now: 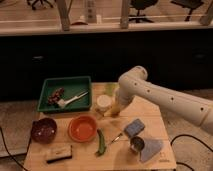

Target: Place banana in red bowl

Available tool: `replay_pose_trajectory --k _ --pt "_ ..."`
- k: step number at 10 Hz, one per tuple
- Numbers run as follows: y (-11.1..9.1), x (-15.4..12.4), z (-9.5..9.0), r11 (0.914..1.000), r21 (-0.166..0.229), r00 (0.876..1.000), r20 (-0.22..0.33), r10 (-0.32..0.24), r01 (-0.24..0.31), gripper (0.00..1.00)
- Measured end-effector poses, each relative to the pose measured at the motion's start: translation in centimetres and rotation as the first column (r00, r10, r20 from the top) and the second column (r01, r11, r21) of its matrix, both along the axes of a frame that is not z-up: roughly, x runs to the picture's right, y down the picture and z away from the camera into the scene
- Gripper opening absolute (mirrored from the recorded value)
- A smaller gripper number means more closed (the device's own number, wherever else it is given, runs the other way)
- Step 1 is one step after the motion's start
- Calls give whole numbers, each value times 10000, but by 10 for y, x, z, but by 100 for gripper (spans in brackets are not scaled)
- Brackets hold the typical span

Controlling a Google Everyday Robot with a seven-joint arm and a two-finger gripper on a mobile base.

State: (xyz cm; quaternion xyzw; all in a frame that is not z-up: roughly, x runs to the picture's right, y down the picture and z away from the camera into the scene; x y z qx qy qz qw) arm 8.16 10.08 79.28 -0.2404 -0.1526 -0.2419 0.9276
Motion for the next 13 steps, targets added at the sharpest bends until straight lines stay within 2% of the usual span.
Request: replay_pose_trajectory --k 3,4,6,7,10,13 --pt "10 -23 -13 9977 -151 9931 982 -639 657 0" --pt "15 -39 -19 9942 -217 9836 1496 -1006 1050 0" --pt "25 -56 -23 9855 -406 9665 2060 -1533 1650 0" --pt "32 -75 -26 9756 -458 9476 2520 -1966 2146 0" --pt "46 -104 -31 9514 -484 9076 3181 -2740 3041 0" --pt "56 -118 -30 9345 -559 8855 3439 -3125 3515 0"
